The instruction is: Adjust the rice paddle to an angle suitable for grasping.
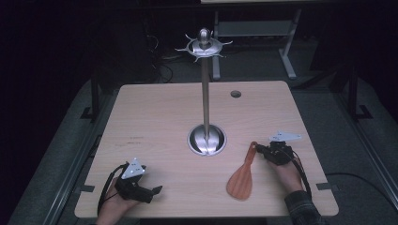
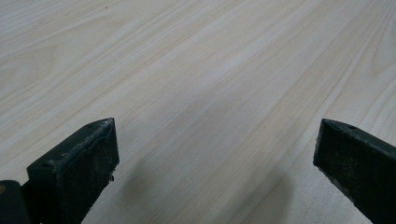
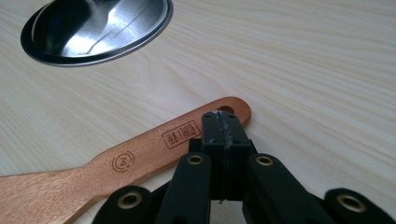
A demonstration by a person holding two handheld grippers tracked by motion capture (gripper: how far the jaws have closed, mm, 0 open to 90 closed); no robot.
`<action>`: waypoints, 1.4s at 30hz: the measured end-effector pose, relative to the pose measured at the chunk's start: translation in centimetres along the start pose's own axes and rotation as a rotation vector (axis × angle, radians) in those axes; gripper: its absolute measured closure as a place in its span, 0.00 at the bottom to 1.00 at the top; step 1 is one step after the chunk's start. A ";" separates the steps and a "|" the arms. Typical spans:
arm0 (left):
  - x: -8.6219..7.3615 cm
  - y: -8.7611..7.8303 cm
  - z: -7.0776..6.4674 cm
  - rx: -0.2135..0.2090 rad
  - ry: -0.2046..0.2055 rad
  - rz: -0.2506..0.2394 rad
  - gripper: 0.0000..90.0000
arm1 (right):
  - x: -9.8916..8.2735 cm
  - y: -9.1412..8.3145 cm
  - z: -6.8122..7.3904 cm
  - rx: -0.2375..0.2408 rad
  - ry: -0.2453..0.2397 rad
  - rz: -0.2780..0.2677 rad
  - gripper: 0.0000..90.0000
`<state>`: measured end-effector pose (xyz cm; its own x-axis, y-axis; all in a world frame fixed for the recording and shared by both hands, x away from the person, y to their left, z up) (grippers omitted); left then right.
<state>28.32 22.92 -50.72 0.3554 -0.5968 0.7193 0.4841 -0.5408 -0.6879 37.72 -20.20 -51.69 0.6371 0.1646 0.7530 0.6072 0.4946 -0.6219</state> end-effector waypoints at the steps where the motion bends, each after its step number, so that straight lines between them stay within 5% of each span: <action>1: 0.0 0.0 0.0 0.001 0.002 0.000 0.00 | 0.0 0.0 0.0 0.000 -0.001 0.002 0.99; 42: 0.1 -0.1 -0.1 0.000 -0.010 -0.013 0.00 | 0.3 2.2 6.3 0.162 -0.112 0.027 0.99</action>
<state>28.20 22.81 -50.61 0.3566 -0.5838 0.7294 0.4888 -0.5487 -0.6782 36.23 -13.72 -51.49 0.5899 0.2692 0.7613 0.5006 0.6178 -0.6064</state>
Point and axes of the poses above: each handheld gripper's, and its own axes: y roughly forward along the jaws, x roughly out of its top, z roughly to its left, the point moved 6 cm from there along y, roughly forward along the jaws, and after that the axes turned 9 degrees about y, right-handed, at the moved point
